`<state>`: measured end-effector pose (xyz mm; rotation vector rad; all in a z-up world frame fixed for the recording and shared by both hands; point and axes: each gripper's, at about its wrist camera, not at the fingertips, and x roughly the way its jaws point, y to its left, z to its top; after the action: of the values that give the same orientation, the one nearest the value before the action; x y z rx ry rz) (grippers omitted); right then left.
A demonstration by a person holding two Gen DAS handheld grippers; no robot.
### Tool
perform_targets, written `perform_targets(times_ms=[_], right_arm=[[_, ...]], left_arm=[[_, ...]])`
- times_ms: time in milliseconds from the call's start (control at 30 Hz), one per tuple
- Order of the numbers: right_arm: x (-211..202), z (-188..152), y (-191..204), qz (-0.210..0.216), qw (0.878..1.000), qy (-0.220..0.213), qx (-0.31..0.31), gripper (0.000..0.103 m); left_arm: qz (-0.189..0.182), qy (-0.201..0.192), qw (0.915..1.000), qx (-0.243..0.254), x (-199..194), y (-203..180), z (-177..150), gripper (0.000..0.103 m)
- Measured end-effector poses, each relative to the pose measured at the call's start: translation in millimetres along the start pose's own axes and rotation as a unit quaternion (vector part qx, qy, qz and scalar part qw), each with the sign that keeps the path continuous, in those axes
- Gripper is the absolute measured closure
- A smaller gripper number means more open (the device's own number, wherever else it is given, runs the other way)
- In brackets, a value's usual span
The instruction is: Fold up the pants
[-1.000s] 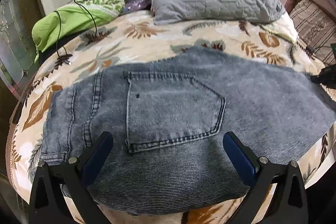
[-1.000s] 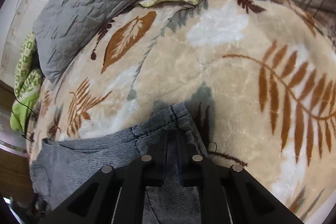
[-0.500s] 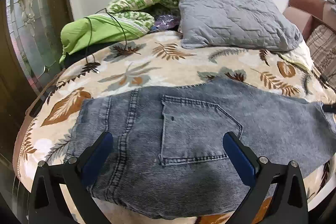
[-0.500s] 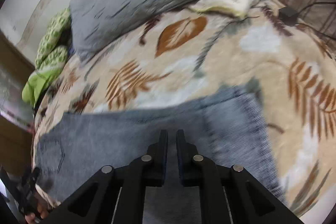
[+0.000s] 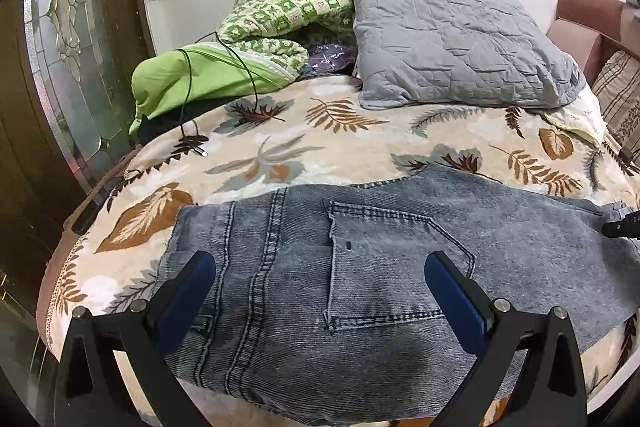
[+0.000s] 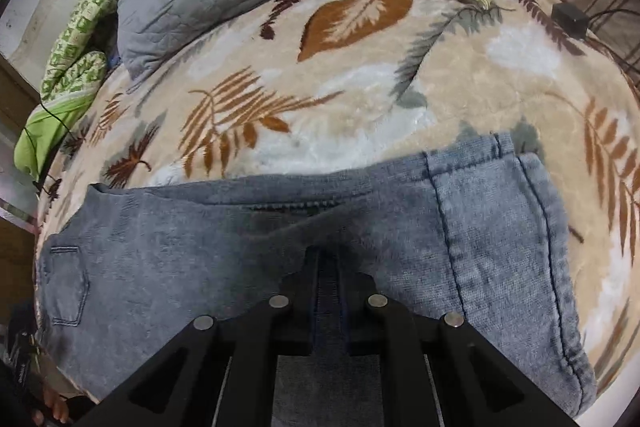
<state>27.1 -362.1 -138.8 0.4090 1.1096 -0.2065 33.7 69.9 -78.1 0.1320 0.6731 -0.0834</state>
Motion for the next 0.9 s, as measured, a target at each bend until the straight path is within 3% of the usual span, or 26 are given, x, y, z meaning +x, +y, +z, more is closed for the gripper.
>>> perform_targets(times_ms=[633, 900], right_arm=[[7.2, 13.3, 7.4, -0.025, 0.999, -0.025, 0.014, 0.092], [-27.8, 10.1, 51.7, 0.032, 0.994, -0.093, -0.045, 0.092]], left_arm=[[0.036, -0.022, 0.9991, -0.010, -5.0, 8.9, 3.6, 0.000], [0.039, -0.025, 0.9988, -0.017, -5.5, 11.6, 4.0, 0.000]])
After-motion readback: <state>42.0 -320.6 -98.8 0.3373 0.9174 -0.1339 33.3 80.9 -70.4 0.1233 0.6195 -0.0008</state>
